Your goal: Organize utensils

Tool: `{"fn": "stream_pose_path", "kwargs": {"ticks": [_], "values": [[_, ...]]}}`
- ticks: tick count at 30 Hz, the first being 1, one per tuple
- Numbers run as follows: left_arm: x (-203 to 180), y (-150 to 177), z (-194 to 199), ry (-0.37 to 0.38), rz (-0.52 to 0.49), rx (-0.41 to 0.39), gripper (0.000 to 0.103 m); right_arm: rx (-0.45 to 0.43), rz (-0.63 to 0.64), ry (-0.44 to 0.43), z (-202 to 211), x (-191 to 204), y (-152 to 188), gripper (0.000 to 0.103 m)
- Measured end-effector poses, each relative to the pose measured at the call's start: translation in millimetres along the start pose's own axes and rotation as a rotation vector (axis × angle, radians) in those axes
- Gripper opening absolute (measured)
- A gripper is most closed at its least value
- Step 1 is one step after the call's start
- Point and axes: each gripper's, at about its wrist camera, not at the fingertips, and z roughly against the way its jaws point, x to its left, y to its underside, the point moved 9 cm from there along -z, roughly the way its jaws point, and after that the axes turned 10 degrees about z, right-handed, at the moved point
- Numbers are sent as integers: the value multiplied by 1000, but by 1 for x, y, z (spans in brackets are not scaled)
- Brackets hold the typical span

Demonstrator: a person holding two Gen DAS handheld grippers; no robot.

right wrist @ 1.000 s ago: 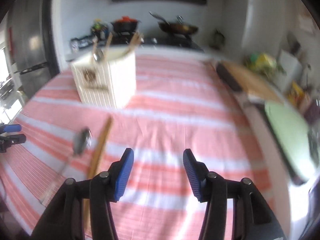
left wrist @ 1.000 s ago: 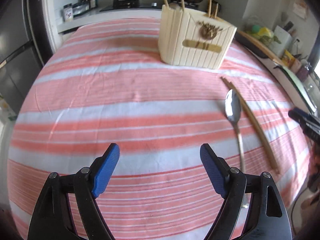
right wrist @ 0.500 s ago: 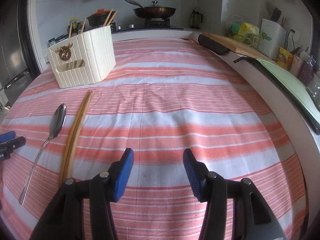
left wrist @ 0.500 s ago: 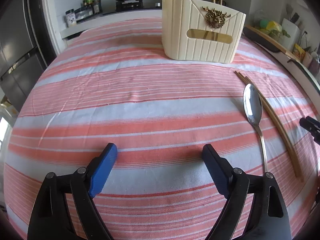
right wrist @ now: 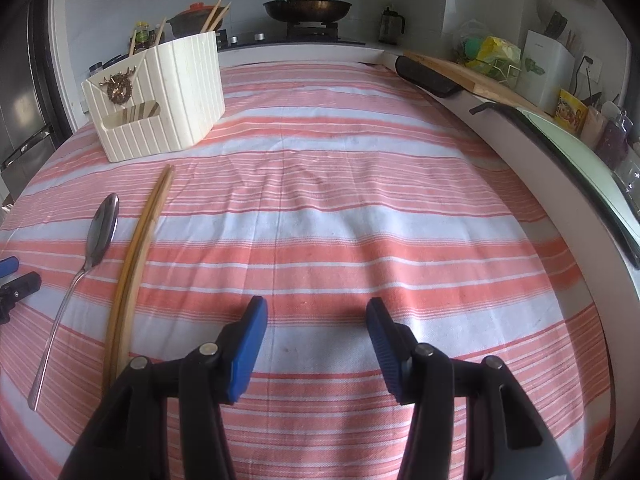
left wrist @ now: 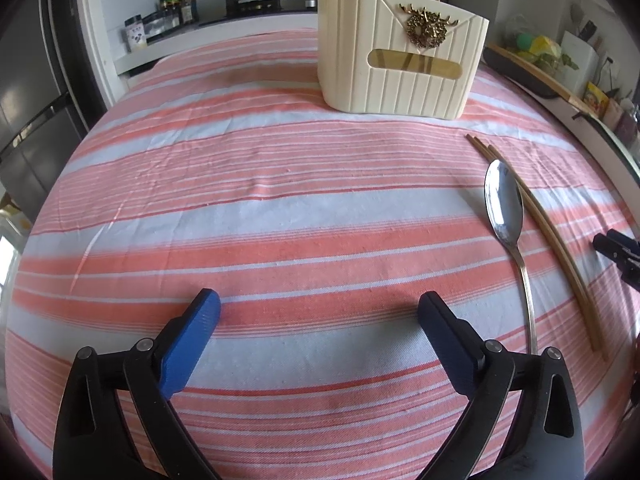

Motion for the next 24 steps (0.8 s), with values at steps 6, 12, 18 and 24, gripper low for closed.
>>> {"fn": "stream_pose_path", "kwargs": {"ticks": [6,12,18,24], "values": [[0,0,0,0,0,0,100,-1,1,1,0,0,0,52],[1,-1,4,18,15,-12,99,-1,1,2,0,-1,0,52],[-59,-15,44,232,-12,-55,100,1,-4,32,1,-4,0,52],[-137,-12,17,124,-242,-31,100,-4,-9,48,2,-6,0,52]]}}
